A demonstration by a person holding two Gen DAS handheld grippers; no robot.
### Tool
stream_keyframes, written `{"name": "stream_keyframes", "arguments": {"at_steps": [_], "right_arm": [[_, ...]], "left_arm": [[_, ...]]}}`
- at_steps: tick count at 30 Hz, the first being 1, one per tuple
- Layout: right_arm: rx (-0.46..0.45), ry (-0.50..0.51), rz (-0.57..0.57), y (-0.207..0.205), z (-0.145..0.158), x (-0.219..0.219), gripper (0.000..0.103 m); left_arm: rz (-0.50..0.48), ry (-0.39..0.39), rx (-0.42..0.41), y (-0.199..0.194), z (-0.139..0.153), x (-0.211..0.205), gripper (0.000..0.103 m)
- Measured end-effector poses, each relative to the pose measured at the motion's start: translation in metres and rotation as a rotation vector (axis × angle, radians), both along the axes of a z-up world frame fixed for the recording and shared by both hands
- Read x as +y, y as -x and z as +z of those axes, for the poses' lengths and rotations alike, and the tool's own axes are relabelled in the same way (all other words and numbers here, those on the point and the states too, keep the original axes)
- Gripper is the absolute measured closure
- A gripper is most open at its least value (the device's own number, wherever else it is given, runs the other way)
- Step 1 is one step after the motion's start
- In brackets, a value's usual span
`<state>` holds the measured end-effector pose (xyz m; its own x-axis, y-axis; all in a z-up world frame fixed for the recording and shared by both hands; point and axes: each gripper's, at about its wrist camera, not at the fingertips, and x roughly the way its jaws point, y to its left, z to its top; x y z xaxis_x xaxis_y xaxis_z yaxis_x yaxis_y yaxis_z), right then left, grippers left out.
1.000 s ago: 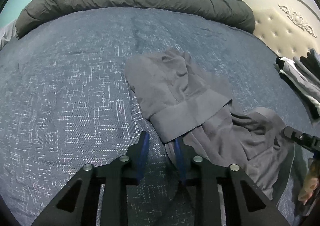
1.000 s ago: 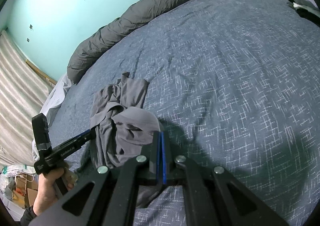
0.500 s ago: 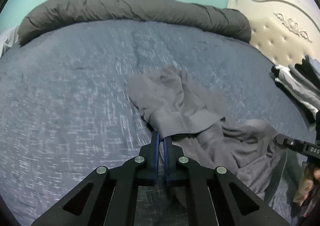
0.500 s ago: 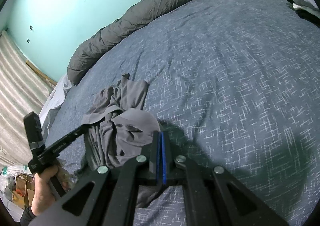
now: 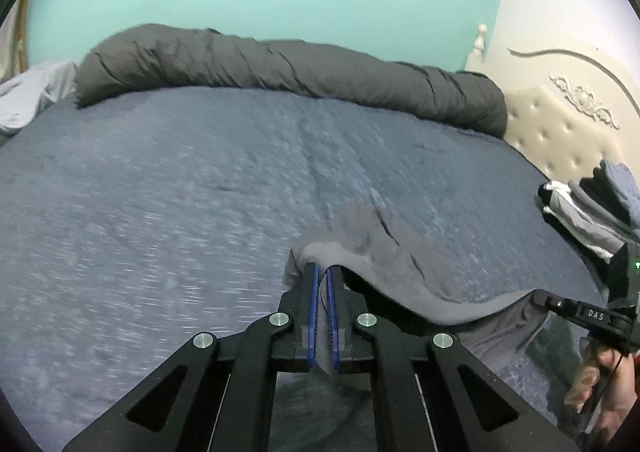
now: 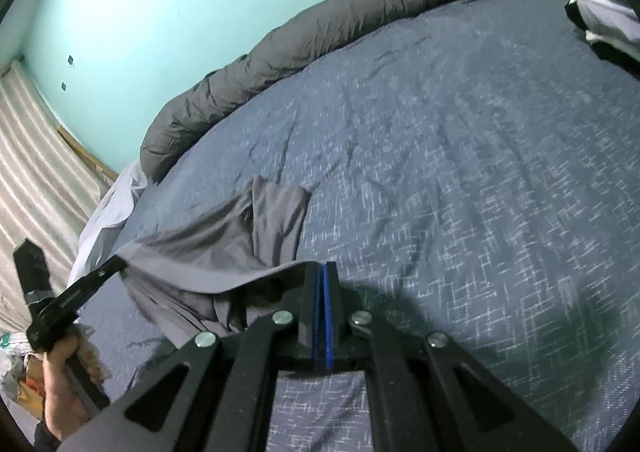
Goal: Fold clothes
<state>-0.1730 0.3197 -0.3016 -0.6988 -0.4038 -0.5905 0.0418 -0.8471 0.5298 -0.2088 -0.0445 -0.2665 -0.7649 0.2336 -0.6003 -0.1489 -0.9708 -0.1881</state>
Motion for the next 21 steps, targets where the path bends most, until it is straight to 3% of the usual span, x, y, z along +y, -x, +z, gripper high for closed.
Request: {"name": "stream_keyframes", "arguments": {"at_steps": [3, 11, 17, 21], "right_arm": [[0.008, -0.001, 0.0, 0.0, 0.003, -0.002, 0.102], [-0.044, -0.02, 0.057, 0.01, -0.008, -0.03, 0.102], [-0.08, -0.025, 0.024, 0.013, -0.017, -0.025, 0.102], [-0.085, -0.025, 0.017, 0.013, -0.018, -0.023, 0.102]], "left_arm": [[0.024, 0.004, -0.018, -0.012, 0.001, -0.015, 0.098], [0.001, 0.061, -0.195, -0.01, -0.046, -0.023, 0.097], [0.037, 0.083, -0.229, -0.006, -0.059, -0.033, 0.096], [0.062, 0.092, -0.232, -0.007, -0.058, -0.041, 0.082]]}}
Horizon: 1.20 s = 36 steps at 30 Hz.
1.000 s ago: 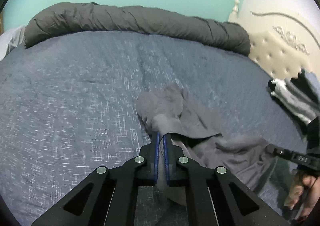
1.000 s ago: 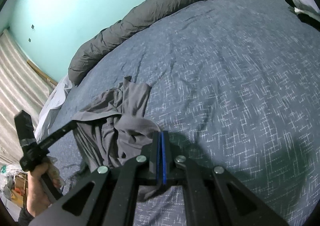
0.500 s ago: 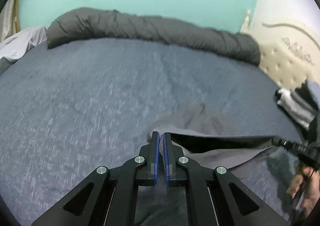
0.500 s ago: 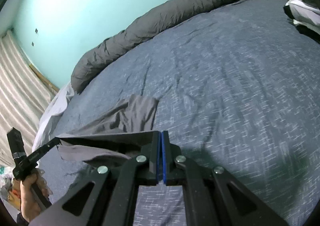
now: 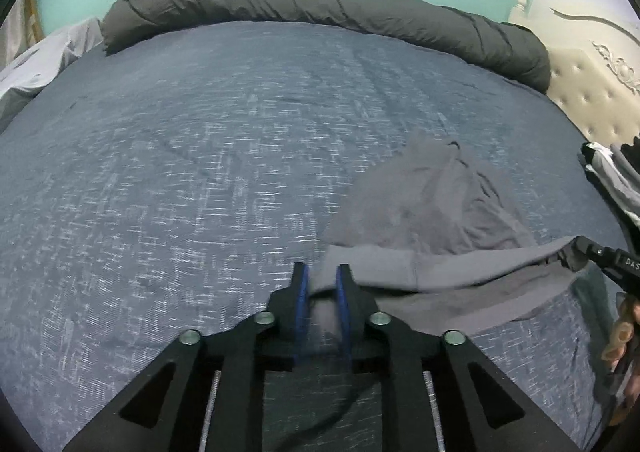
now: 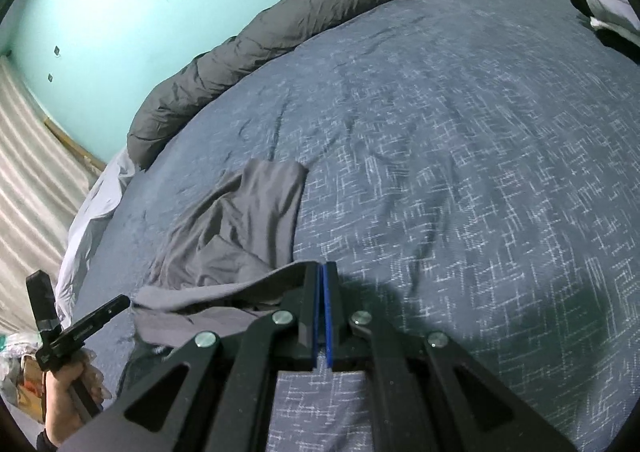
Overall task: Fold clothes
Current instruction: 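Lift and stretch the garment between both grippers, pulling the waistband taut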
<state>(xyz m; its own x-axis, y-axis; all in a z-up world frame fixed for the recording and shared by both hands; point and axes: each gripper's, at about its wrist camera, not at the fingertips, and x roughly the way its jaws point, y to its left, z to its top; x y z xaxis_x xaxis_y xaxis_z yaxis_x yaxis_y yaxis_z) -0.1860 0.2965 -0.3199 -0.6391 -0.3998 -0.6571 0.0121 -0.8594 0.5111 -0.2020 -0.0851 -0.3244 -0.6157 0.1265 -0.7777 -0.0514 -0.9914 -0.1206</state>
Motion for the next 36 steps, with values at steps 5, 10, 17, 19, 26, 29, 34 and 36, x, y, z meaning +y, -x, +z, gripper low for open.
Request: {"name": "stream_keyframes", "arguments": {"at_steps": [5, 10, 17, 19, 26, 29, 34, 36], "right_arm": [[-0.006, 0.0, 0.008, 0.001, 0.0, -0.003, 0.102], [-0.007, 0.007, 0.002, 0.002, 0.0, -0.001, 0.102], [-0.012, 0.011, 0.01, 0.002, -0.002, -0.003, 0.102], [-0.014, 0.011, 0.013, 0.001, -0.003, -0.003, 0.102], [-0.013, 0.016, 0.028, 0.002, -0.004, -0.003, 0.102], [0.012, 0.019, 0.036, 0.001, 0.004, -0.002, 0.102], [0.072, 0.009, 0.018, -0.01, 0.036, 0.007, 0.102], [0.091, 0.004, 0.013, -0.015, 0.055, 0.011, 0.102]], "left_arm": [[-0.034, 0.011, -0.026, -0.001, -0.003, 0.003, 0.08], [-0.059, 0.068, -0.061, -0.001, -0.014, 0.01, 0.08], [-0.053, 0.08, -0.095, 0.008, -0.027, 0.009, 0.08], [-0.045, 0.058, -0.087, 0.012, -0.027, 0.008, 0.08], [-0.041, 0.008, -0.038, 0.017, -0.019, 0.006, 0.101], [-0.036, 0.002, 0.01, 0.011, -0.002, 0.004, 0.101], [-0.023, -0.006, 0.08, -0.004, 0.038, 0.001, 0.101], [-0.03, 0.002, 0.092, -0.012, 0.056, 0.001, 0.101]]}}
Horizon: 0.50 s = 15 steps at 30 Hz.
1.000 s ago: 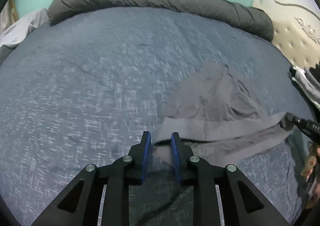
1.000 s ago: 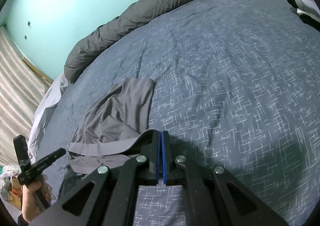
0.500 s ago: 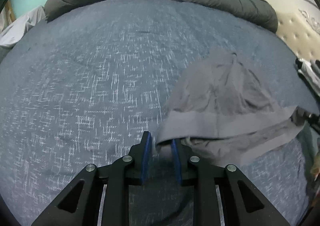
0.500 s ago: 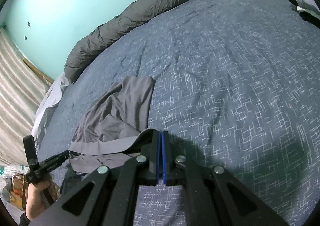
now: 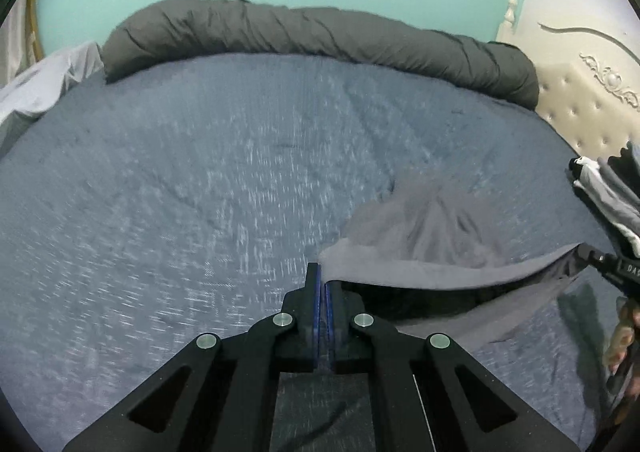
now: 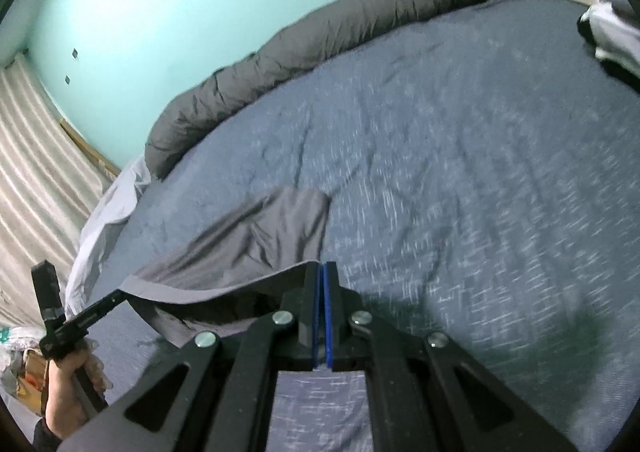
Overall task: Fold clothes
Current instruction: 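Lift and stretch the garment between both grippers, pulling the waistband taut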
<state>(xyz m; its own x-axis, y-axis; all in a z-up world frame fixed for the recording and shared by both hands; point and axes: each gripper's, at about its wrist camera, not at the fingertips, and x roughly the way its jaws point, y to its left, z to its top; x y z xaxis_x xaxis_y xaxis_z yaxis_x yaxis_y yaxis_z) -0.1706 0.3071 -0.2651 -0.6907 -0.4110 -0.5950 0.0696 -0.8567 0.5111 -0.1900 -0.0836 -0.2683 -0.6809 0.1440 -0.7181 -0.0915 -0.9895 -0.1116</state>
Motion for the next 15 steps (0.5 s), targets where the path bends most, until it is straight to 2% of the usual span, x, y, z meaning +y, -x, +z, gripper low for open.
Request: {"name": "stream_keyframes", "arguments": {"at_steps": [4, 10, 15], "right_arm": [[0.049, -0.036, 0.019, -0.01, 0.053, 0.002, 0.102], [0.111, -0.102, 0.067, -0.032, 0.129, 0.002, 0.102], [0.121, -0.138, 0.098, -0.05, 0.17, 0.004, 0.102]], "left_arm": [[-0.035, 0.039, 0.039, -0.003, 0.043, 0.013, 0.101], [-0.063, 0.058, 0.1, -0.046, 0.119, 0.012, 0.101], [-0.083, 0.042, 0.124, -0.064, 0.167, 0.006, 0.101]]}}
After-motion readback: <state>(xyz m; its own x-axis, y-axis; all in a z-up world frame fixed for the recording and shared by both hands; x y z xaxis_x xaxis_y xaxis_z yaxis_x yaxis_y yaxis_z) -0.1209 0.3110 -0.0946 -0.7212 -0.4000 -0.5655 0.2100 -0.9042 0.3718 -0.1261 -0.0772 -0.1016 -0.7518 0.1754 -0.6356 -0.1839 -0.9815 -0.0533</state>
